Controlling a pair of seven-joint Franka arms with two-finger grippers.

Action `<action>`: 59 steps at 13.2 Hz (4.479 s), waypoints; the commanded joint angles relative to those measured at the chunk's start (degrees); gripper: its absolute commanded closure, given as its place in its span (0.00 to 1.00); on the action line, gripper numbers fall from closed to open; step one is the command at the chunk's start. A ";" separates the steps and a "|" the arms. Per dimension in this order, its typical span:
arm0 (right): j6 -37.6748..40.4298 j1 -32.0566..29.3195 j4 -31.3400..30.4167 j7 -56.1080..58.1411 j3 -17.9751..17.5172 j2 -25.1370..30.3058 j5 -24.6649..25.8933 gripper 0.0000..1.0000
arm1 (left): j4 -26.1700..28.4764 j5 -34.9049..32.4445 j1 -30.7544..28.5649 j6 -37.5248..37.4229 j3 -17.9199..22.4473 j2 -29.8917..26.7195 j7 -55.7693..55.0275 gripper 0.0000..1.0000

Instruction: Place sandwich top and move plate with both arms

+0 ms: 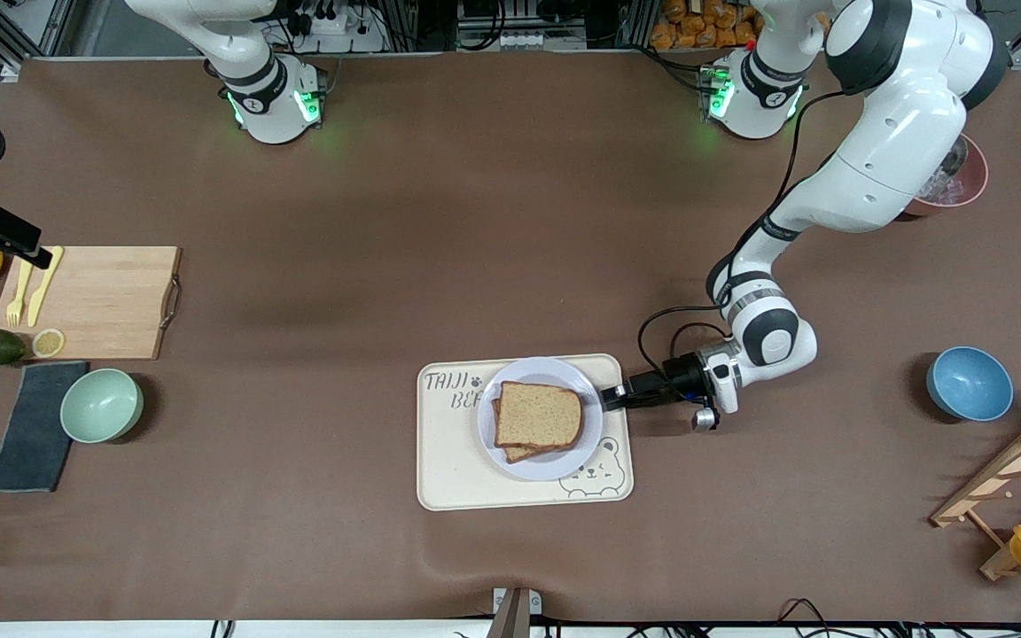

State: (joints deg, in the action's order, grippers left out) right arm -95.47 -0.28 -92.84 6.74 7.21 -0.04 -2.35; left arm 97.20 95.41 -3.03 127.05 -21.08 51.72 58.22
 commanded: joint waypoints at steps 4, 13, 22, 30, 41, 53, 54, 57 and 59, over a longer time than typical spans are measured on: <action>0.11 -1.04 -0.06 -0.50 -0.88 -0.22 -0.81 0.00 | 0.27 -13.38 0.04 0.92 0.95 -6.79 -22.05 0.00; 0.20 -0.87 0.12 -0.68 -0.88 -0.22 -0.81 0.00 | -3.77 -48.11 -0.05 0.39 0.77 -16.29 -61.89 0.00; 0.37 -0.69 0.47 -0.68 -1.14 -0.13 -0.72 0.00 | -9.72 -83.40 -4.62 -19.96 0.95 -29.65 -69.82 0.00; 0.72 -0.69 0.64 -0.59 -1.14 0.13 -0.55 0.00 | -14.23 -106.92 -5.50 -35.29 1.04 -39.66 -68.86 0.00; 0.37 -0.78 1.43 -0.06 -1.14 0.22 0.60 0.00 | -13.53 -102.81 -10.41 -39.51 1.39 -47.58 -68.51 0.00; 0.29 -0.87 1.43 -0.06 -1.14 0.13 0.60 0.00 | -7.82 -98.32 1.97 -40.04 17.73 -54.35 -65.52 0.00; 0.29 -0.87 1.43 -0.06 -1.14 0.13 0.60 0.00 | -7.90 -98.22 1.88 -40.04 17.74 -54.27 -65.43 0.00; 0.29 -0.78 1.43 -0.06 -1.14 0.13 0.60 0.00 | -7.82 -98.31 1.88 -40.22 16.42 -54.35 -65.61 0.00; 0.37 -0.87 1.43 -0.06 -1.14 0.13 0.60 0.00 | -6.59 -98.31 0.31 -40.57 14.23 -55.67 -65.52 0.00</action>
State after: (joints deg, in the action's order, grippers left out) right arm -95.50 -0.27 -91.78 6.76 6.67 -0.22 -2.13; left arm 87.97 -3.75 -1.53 86.57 -5.42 -1.21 -8.02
